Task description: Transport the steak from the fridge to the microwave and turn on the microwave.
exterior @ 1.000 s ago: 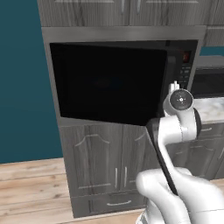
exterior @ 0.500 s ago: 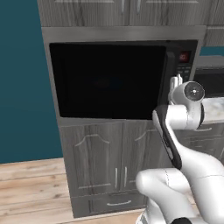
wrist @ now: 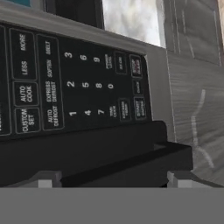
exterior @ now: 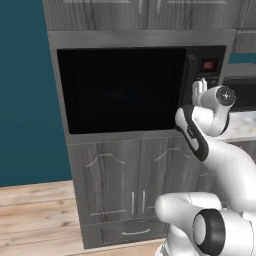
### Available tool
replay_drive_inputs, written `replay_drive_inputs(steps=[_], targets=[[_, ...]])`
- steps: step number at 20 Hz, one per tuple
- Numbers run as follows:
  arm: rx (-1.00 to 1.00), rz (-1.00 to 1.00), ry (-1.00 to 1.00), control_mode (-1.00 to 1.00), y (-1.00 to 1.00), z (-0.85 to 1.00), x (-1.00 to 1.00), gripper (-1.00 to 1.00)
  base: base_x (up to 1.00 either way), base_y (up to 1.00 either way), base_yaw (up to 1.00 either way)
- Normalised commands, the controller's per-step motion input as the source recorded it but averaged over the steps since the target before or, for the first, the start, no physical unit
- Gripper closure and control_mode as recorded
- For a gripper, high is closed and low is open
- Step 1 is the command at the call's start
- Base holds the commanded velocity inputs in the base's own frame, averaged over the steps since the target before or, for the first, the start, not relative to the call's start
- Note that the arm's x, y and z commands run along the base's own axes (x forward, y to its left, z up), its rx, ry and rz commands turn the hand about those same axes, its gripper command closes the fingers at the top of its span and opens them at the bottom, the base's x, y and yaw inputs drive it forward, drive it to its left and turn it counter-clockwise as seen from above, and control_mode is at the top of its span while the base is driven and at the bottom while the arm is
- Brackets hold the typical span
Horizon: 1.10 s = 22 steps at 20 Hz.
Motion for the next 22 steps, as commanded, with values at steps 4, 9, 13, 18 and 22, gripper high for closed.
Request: replay_drive_inputs(steps=[4, 9, 13, 18, 22], targets=[[0.00, 0.06, 0.00, -1.00, 0.13, -0.05, 0.48, -1.00, 0.00, 0.00, 0.00], [-0.01, 0.03, 0.00, -1.00, 0.21, -0.12, 0.37, -1.00, 0.00, 0.00, 0.00], [0.00, 0.01, 0.00, -1.00, 0.20, -0.17, 0.37, -1.00, 0.00, 0.00, 0.00], [-0.01, 0.00, 0.02, -1.00, 0.11, -0.10, 0.27, -1.00, 0.00, 0.00, 0.00], [0.00, 0.00, 0.11, -1.00, -0.06, 0.00, 0.01, -1.00, 0.00, 0.00, 0.00]])
